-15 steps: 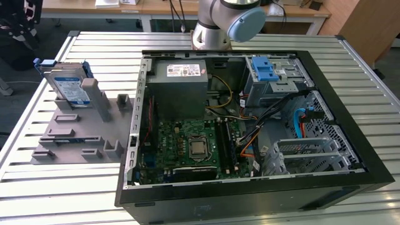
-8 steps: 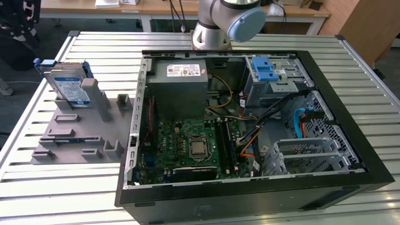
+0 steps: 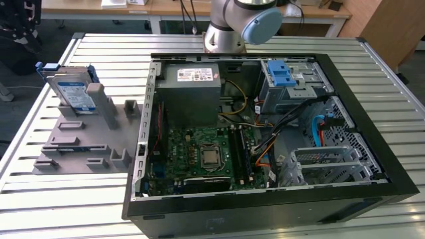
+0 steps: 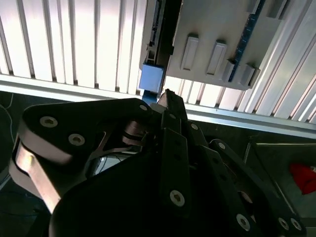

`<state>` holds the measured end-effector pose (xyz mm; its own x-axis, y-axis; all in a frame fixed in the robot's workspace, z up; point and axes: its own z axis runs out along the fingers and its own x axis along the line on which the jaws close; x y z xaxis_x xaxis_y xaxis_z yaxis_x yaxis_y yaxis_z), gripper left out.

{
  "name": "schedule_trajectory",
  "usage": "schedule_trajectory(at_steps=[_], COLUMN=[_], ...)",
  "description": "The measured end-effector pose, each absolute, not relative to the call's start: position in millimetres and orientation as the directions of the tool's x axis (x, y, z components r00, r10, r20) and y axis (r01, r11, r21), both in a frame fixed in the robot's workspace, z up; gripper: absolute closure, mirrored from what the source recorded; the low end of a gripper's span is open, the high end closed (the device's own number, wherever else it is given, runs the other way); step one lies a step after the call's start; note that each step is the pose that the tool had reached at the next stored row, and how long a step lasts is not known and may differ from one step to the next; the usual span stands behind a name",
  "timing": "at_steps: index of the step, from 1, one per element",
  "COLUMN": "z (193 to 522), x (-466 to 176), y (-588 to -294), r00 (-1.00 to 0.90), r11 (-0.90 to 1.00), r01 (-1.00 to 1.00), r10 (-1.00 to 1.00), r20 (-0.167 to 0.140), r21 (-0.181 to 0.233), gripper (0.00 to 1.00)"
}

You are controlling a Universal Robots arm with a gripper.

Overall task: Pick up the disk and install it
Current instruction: 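Pick up the disk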

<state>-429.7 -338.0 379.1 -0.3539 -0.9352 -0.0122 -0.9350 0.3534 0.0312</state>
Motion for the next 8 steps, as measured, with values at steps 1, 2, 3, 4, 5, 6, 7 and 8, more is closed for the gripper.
schedule_trajectory(at_steps=[1, 2, 3, 4, 5, 6, 7, 8], z=[379.1, 379.1, 379.1, 379.1, 379.1, 379.1, 379.1, 379.1], x=[-429.7, -429.7, -429.7, -429.7, -429.7, -429.7, -429.7, -429.7], y=[-338.0, -338.0, -338.0, -338.0, -338.0, -338.0, -338.1, -338.0], r00=[-0.344, -0.333, -0.323, -0.314, -0.305, -0.299, -0.293, -0.290], r11=[0.343, 0.333, 0.323, 0.313, 0.305, 0.298, 0.293, 0.290], r01=[-0.939, -0.942, -0.946, -0.949, -0.952, -0.954, -0.956, -0.957], r10=[-0.939, -0.943, -0.946, -0.949, -0.952, -0.954, -0.956, -0.957], r20=[-0.012, -0.012, -0.012, -0.012, -0.012, -0.012, -0.012, -0.012], r21=[0.031, 0.031, 0.031, 0.031, 0.031, 0.031, 0.031, 0.031], gripper=[0.89, 0.89, 0.89, 0.89, 0.89, 0.89, 0.89, 0.89])
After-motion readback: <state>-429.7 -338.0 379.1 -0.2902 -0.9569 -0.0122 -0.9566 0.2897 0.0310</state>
